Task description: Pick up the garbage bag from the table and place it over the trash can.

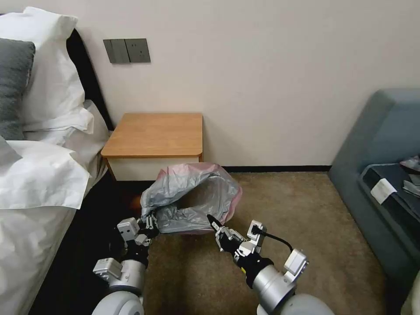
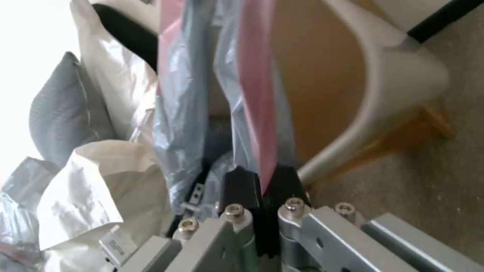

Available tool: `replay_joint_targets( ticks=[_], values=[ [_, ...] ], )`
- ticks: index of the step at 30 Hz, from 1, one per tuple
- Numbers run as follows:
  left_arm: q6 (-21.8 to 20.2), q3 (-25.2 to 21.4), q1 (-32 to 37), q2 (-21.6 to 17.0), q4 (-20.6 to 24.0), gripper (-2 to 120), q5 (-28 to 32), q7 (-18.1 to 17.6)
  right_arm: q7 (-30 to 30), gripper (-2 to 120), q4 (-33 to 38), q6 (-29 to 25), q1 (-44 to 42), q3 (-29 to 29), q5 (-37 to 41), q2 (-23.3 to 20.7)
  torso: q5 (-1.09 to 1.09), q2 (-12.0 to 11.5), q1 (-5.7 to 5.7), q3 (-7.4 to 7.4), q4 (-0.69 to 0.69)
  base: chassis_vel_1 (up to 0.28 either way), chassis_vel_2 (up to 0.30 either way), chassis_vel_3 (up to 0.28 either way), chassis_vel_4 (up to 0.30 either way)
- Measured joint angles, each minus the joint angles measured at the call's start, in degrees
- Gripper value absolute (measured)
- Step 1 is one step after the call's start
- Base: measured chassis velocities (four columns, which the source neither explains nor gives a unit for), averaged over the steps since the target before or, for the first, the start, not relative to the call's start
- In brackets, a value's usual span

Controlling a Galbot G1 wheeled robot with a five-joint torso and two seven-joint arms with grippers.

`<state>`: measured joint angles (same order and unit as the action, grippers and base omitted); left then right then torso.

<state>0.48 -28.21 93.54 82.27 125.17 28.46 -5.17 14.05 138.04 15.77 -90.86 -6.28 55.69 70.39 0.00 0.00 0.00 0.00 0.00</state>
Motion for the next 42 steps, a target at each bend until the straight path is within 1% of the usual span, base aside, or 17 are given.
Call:
replay_joint_targets(
  ticks=[9, 16, 21, 25, 27, 31, 33, 34, 35, 36, 37, 38, 39, 40, 42],
  values=[
    [-1.3, -1.6, 0.1, -0.1, 1.2, 3, 2.0, -0.4, -0.8, 0, 0.5, -0.5, -1.9, -2.2, -0.5, -0.2, 0.0, 0.0, 0.0, 0.0, 0.0, 0.0, 0.0, 0.0, 0.0],
    [-3.7, -2.0, -0.1, 0.2, 2.7, 3, 6.1, -2.0, -1.8, 0, 0.2, -1.3, -3.1, -3.2, -1.8, -0.7, 0.0, 0.0, 0.0, 0.0, 0.0, 0.0, 0.0, 0.0, 0.0],
    [-4.7, -2.2, 0.0, 0.1, 3.4, 3, 7.4, -2.6, -2.4, 0, -0.5, -1.9, -3.5, -3.6, -2.8, -0.8, 0.0, 0.0, 0.0, 0.0, 0.0, 0.0, 0.0, 0.0, 0.0],
    [-5.8, -2.7, 0.4, 0.0, 4.4, 3, 9.0, -2.9, -3.3, 0, -2.4, -3.0, -3.2, -4.0, -5.7, -0.7, 0.0, 0.0, 0.0, 0.0, 0.0, 0.0, 0.0, 0.0, 0.0],
    [-6.0, -2.7, 0.5, 0.0, 4.5, 3, 9.1, -2.9, -3.5, 0, -3.0, -3.2, -3.0, -4.2, -6.5, -0.7, 0.0, 0.0, 0.0, 0.0, 0.0, 0.0, 0.0, 0.0, 0.0],
    [-6.3, -2.7, 0.7, 0.0, 4.6, 3, 9.2, -2.9, -4.9, -1, -4.3, -4.2, -3.0, -4.4, -10.8, -0.8, 0.0, 0.0, 0.0, 0.0, 0.0, 0.0, 0.0, 0.0, 0.0],
    [-6.3, -2.9, 0.6, 0.0, 4.5, 3, 9.1, -3.5, -6.0, 8, -5.2, -4.9, -3.9, -4.7, -15.7, -1.3, 0.0, 0.0, 0.0, 0.0, 0.0, 0.0, 0.0, 0.0, 0.0],
    [-6.3, -3.0, 0.4, -0.1, 4.3, 3, 9.1, -3.6, -6.8, 11, -5.4, -5.2, -4.5, -4.6, -18.8, -1.6, -0.01, 0.0, 0.0, 0.0, -0.01, 0.0, 0.0, 0.0, 0.0],
    [-6.3, -3.0, 0.4, -0.1, 4.3, 3, 9.1, -3.6, -6.8, 11, -5.4, -5.2, -4.5, -4.6, -18.8, -1.6, -0.01, 0.0, 0.0, 0.0, -0.01, 0.0, 0.0, 0.0, 0.0],
    [-6.4, -3.0, 0.2, -0.2, 4.1, 3, 9.1, -3.7, -7.4, 16, -5.6, -5.6, -5.4, -4.5, -22.6, -2.1, -0.01, 0.0, 0.0, 0.0, -0.01, 0.0, 0.0, 0.0, 0.0],
    [-6.4, -3.0, 0.2, -0.2, 4.0, 3, 9.1, -3.7, -7.6, 18, -5.6, -5.5, -5.7, -4.5, -24.3, -2.2, 0.0, 0.0, 0.0, 0.0, 0.0, 0.0, 0.0, 0.0, 0.0],
    [-6.5, -3.0, 0.0, -0.3, 3.8, 3, 9.1, -3.8, -7.9, 25, -5.4, -5.2, -6.5, -4.5, -27.9, -2.5, 0.01, 0.0, 0.0, 0.0, 0.0, 0.0, 0.0, 0.0, 0.0],
    [-6.5, -3.0, 0.0, -0.3, 3.8, 3, 9.1, -3.8, -7.9, 25, -5.4, -5.2, -6.5, -4.5, -27.9, -2.5, 0.01, 0.0, 0.0, 0.0, 0.0, 0.0, 0.0, 0.0, 0.0],
    [-6.5, -3.1, -0.2, -0.4, 3.6, 3, 9.0, -4.0, -7.9, 30, -4.5, -4.8, -7.4, -4.6, -31.0, -2.7, -0.01, 0.0, 0.0, 0.0, 0.01, 0.0, 0.0, 0.0, 0.0],
    [-6.6, -3.2, -0.3, -0.5, 3.4, 3, 9.0, -4.1, -8.5, 40, -3.2, -4.4, -8.3, -5.0, -33.3, -2.8, 0.01, 0.0, 0.0, 0.0, 0.0, 0.0, 0.0, 0.0, 0.0]
  ],
)
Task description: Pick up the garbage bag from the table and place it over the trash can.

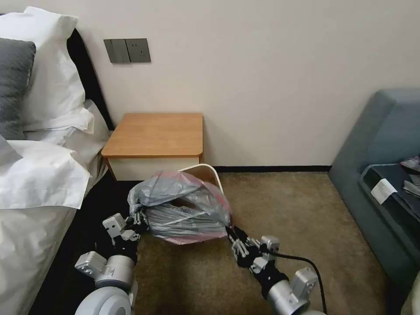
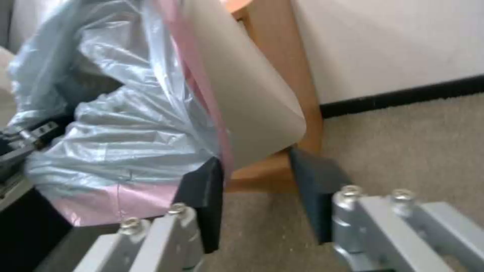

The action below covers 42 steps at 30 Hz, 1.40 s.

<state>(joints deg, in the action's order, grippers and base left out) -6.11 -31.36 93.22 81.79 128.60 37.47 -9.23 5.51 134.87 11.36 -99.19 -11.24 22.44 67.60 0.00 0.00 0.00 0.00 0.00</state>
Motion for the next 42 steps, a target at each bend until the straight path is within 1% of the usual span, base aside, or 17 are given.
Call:
replay_joint_targets(
  ticks=[1, 4, 5, 8, 9, 12, 13, 15, 17, 20, 25, 30, 33, 34, 36, 38, 42],
  values=[
    [0.0, 0.0, 0.0, 0.0, 0.0, 3, 0.0, 0.0, 0.0, 40, 0.0, 0.0, 0.0, 0.0, 0.0, 0.0, 0.0, 0.0, 0.0, 0.0, 0.0, 0.0, 0.0, 0.0, 0.0],
    [-0.1, 0.2, -0.1, 0.1, -0.3, 3, -0.2, -0.1, -3.0, 55, 1.2, -2.1, -0.6, -0.7, -4.7, 0.0, 0.0, 0.0, 0.0, 0.0, 0.01, 0.0, 0.0, 0.0, 0.0],
    [-0.1, 0.2, -0.1, 0.1, -0.3, 3, -0.2, -0.1, -3.0, 55, 1.2, -2.1, -0.6, -0.7, -4.7, 0.0, 0.0, 0.0, 0.0, 0.0, 0.01, 0.0, 0.0, 0.0, 0.0],
    [-0.1, 0.4, -0.1, 0.0, -0.5, 3, -1.0, 0.0, -6.0, 70, 1.8, -6.2, 0.1, -1.2, -9.2, -0.1, -0.01, 0.0, 0.0, 0.0, 0.0, 0.0, 0.0, 0.0, 0.0],
    [-0.1, 0.4, -0.1, 0.0, -0.5, 3, -1.0, 0.0, -6.0, 70, 1.8, -6.2, 0.1, -1.2, -9.2, -0.1, -0.01, 0.0, 0.0, 0.0, 0.0, 0.0, 0.0, 0.0, 0.0],
    [0.1, 0.4, 0.1, -0.5, -0.5, 3, -1.4, 0.4, -6.5, 85, 2.0, -8.1, 2.9, -1.7, -10.0, -0.7, 0.0, 0.0, 0.0, 0.0, 0.01, 0.0, 0.0, 0.0, 0.0],
    [0.1, 0.4, 0.1, -0.5, -0.5, 3, -1.4, 0.4, -6.5, 85, 2.0, -8.1, 2.9, -1.7, -10.0, -0.7, 0.0, 0.0, 0.0, 0.0, 0.01, 0.0, 0.0, 0.0, 0.0],
    [0.2, 0.4, 0.2, -0.8, -0.6, 3, -1.8, 0.6, -6.7, 95, 1.3, -8.7, 6.1, -2.4, -9.0, -1.5, -0.01, 0.0, 0.0, 0.0, 0.0, 0.0, 0.0, 0.0, 0.0],
    [0.2, 0.5, 0.3, -0.8, -0.6, 3, -1.9, 0.6, -7.1, 97, 0.8, -8.6, 7.8, -2.7, -7.0, -2.1, -0.01, 0.0, 0.0, 0.0, 0.0, 0.0, 0.0, 0.0, 0.0],
    [0.3, 0.7, 0.7, -0.9, -0.4, 3, -2.2, 1.0, -8.2, 100, -1.2, -8.1, 11.1, -3.0, -0.3, -3.8, -0.01, 0.0, 0.0, 0.0, -0.01, 0.0, 0.0, 0.0, 0.0],
    [0.3, 0.9, 1.1, -0.9, 0.1, 3, -2.5, 1.2, -9.7, 100, -4.3, -8.0, 13.3, -2.4, 5.7, -4.6, -0.01, 0.0, 0.0, 0.0, 0.0, 0.0, 0.0, 0.0, 0.0],
    [0.4, 1.0, 1.2, -0.8, 0.3, 3, -2.6, 1.2, -11.1, 98, -7.3, -8.5, 15.1, -1.9, 6.1, -4.9, -0.01, 0.0, 0.0, 0.0, 0.0, 0.0, 0.0, 0.0, 0.0],
    [0.4, 1.1, 1.5, -0.7, 0.5, 3, -2.8, 1.3, -12.1, 86, -9.1, -8.8, 16.3, -1.8, 6.0, -5.0, -0.01, 0.0, 0.0, 0.0, 0.0, 0.0, 0.0, 0.0, 0.0],
    [0.4, 1.1, 1.5, -0.7, 0.5, 3, -2.8, 1.3, -12.1, 86, -9.1, -8.8, 16.3, -1.8, 6.0, -5.0, -0.01, 0.0, 0.0, 0.0, 0.0, 0.0, 0.0, 0.0, 0.0],
    [0.5, 1.2, 1.7, -0.6, 0.5, 3, -3.0, 1.4, -12.3, 76, -9.3, -8.9, 16.4, -1.8, 6.1, -4.9, 0.0, 0.0, 0.0, 0.0, 0.0, 0.0, 0.0, 0.0, 0.0],
    [0.5, 1.2, 1.7, -0.6, 0.5, 3, -3.0, 1.4, -12.6, 72, -9.3, -9.0, 16.3, -1.8, 6.1, -4.8, 0.0, 0.0, 0.0, 0.0, 0.0, 0.0, 0.0, 0.0, 0.0],
    [0.6, 1.4, 1.7, -0.6, 0.5, 3, -3.1, 1.4, -13.0, 56, -9.3, -9.2, 15.8, -1.7, 5.9, -4.3, 0.0, 0.0, 0.0, 0.0, 0.0, 0.0, 0.0, 0.0, 0.0]
  ],
)
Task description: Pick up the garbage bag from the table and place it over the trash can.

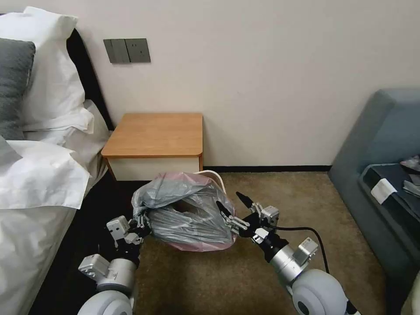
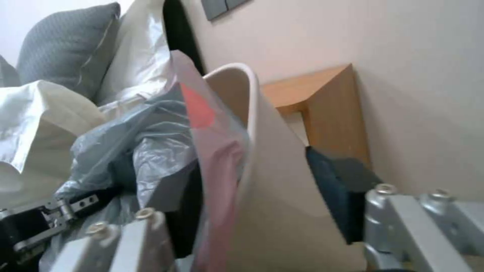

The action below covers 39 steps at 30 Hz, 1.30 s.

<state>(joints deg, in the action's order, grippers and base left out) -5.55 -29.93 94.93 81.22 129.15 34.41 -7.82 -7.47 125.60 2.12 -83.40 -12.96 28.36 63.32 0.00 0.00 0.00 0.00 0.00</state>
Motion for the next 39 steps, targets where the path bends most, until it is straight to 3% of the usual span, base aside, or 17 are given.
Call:
replay_joint_targets(
  ticks=[1, 3, 9, 16, 30, 33, 39],
  values=[
    [0.0, 0.0, 0.0, 0.0, 0.0, 3, 0.0, 0.0, 0.0, 56, 0.0, 0.0, 0.0, 0.0, 0.0, 0.0, 0.0, 0.0, 0.0, 0.0, 0.0, 0.0, 0.0, 0.0, 0.0],
    [0.0, 0.2, 0.0, 0.1, 0.0, 3, -0.1, 0.0, -0.2, 43, 0.1, -0.2, -0.2, 0.1, -0.1, 0.2, 0.0, 0.0, 0.0, 0.0, 0.0, 0.0, 0.0, 0.0, 0.0],
    [0.1, 0.2, 0.0, 0.1, -0.5, 3, -0.2, 0.0, -0.5, 19, 0.5, -0.5, -0.3, 0.2, -0.7, 0.8, 0.0, 0.0, 0.0, 0.0, 0.0, 0.0, 0.0, 0.0, 0.0],
    [0.1, 0.3, -0.2, 0.3, -0.7, 3, -0.3, -0.6, -1.0, 2, -0.5, -2.6, -0.3, 0.1, -3.5, 1.0, -0.01, 0.0, 0.0, 0.0, 0.0, 0.0, 0.0, 0.0, 0.0],
    [-0.1, 0.7, -0.5, 0.4, -1.2, 3, -0.5, -0.8, -0.8, 7, -1.0, -3.9, -0.2, 0.1, -4.6, 1.3, 0.0, 0.0, 0.0, 0.0, 0.0, 0.0, 0.0, 0.0, 0.0],
    [-0.2, 0.7, -0.6, 0.4, -1.3, 3, -0.5, -1.1, -0.7, 21, -1.0, -4.1, -0.2, 0.1, -4.6, 1.3, 0.0, 0.0, 0.0, 0.0, -0.01, 0.0, 0.0, 0.0, 0.0],
    [-0.3, 0.7, -0.7, 0.4, -1.3, 3, -0.5, -1.2, -0.7, 40, -1.0, -4.1, -0.3, 0.2, -4.6, 1.2, 0.0, 0.0, 0.0, 0.0, 0.0, 0.0, 0.0, 0.0, 0.0]
  ],
)
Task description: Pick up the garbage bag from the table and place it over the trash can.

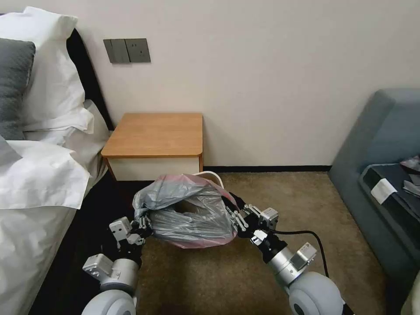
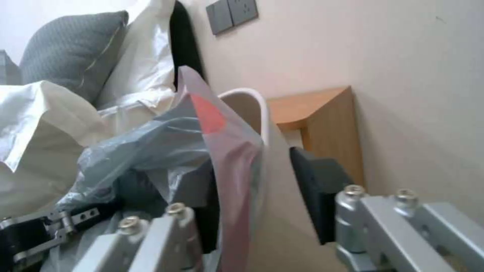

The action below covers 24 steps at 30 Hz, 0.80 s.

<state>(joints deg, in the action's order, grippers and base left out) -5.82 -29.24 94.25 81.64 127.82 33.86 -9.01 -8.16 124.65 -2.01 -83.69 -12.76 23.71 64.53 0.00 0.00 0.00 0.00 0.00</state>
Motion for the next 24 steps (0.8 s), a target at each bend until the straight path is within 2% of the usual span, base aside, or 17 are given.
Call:
replay_joint_targets(
  ticks=[1, 2, 5, 6, 9, 11, 15, 16, 19, 20, 24],
  values=[
    [0.0, 0.0, -0.1, 0.0, -0.1, 3, 0.0, -0.1, 0.0, 46, 0.0, -0.1, 0.0, 0.0, -0.1, 0.1, 0.0, 0.0, 0.0, 0.0, 0.0, 0.0, 0.0, 0.0, 0.0],
    [0.0, 0.0, -0.1, 0.0, -0.1, 3, 0.0, -0.1, 0.0, 46, 0.0, -0.1, 0.0, 0.0, -0.1, 0.1, 0.0, 0.0, 0.0, 0.0, 0.0, 0.0, 0.0, 0.0, 0.0],
    [-0.1, 0.1, -0.3, 0.1, -0.3, 3, 0.0, -0.2, 0.0, 62, 0.5, -0.9, -0.1, 0.1, -1.7, 0.2, 0.0, 0.0, 0.0, 0.0, 0.0, 0.0, 0.0, 0.0, 0.0],
    [-0.1, 0.1, -0.3, 0.1, -0.3, 3, 0.0, -0.2, 0.0, 62, 0.5, -0.9, -0.1, 0.1, -1.7, 0.2, 0.0, 0.0, 0.0, 0.0, 0.0, 0.0, 0.0, 0.0, 0.0],
    [-0.1, 0.2, -0.3, 0.1, -0.6, 3, 0.0, -0.2, -0.1, 76, 1.0, -1.3, -0.1, 0.1, -2.6, 0.2, 0.0, 0.0, 0.0, 0.0, 0.0, 0.0, 0.0, 0.0, 0.0],
    [-0.1, 0.2, -0.3, 0.1, -0.6, 3, 0.0, -0.2, -0.1, 78, 1.0, -1.3, -0.1, 0.1, -2.6, 0.2, 0.0, 0.0, 0.0, 0.0, 0.0, 0.0, 0.0, 0.0, 0.0],
    [-0.1, 0.5, -0.2, 0.1, -0.4, 3, 0.0, -0.2, -0.1, 62, 0.7, -1.3, -0.1, 0.0, -2.5, 0.3, 0.0, 0.0, 0.0, 0.0, 0.0, 0.0, 0.0, 0.0, 0.0],
    [-0.1, 0.5, -0.2, 0.1, -0.4, 3, 0.0, -0.2, -0.1, 62, 0.7, -1.3, -0.1, 0.0, -2.5, 0.3, 0.0, 0.0, 0.0, 0.0, 0.0, 0.0, 0.0, 0.0, 0.0],
    [-0.1, 0.6, -0.1, 0.1, -0.2, 3, -0.1, -0.2, -0.1, 49, 0.7, -1.3, -0.1, 0.0, -2.4, 0.3, 0.0, 0.0, 0.0, 0.0, 0.0, 0.0, 0.0, 0.0, 0.0],
    [-0.1, 0.6, -0.1, 0.1, -0.2, 3, -0.1, -0.2, -0.1, 49, 0.7, -1.3, -0.1, 0.0, -2.4, 0.3, 0.0, 0.0, 0.0, 0.0, 0.0, 0.0, 0.0, 0.0, 0.0],
    [-0.1, 0.6, 0.1, 0.1, -0.3, 3, -0.2, -0.2, -0.2, 30, 1.2, -1.3, -0.1, 0.0, -2.3, 0.4, 0.0, 0.0, 0.0, 0.0, 0.0, 0.0, 0.0, 0.0, 0.0]
  ],
)
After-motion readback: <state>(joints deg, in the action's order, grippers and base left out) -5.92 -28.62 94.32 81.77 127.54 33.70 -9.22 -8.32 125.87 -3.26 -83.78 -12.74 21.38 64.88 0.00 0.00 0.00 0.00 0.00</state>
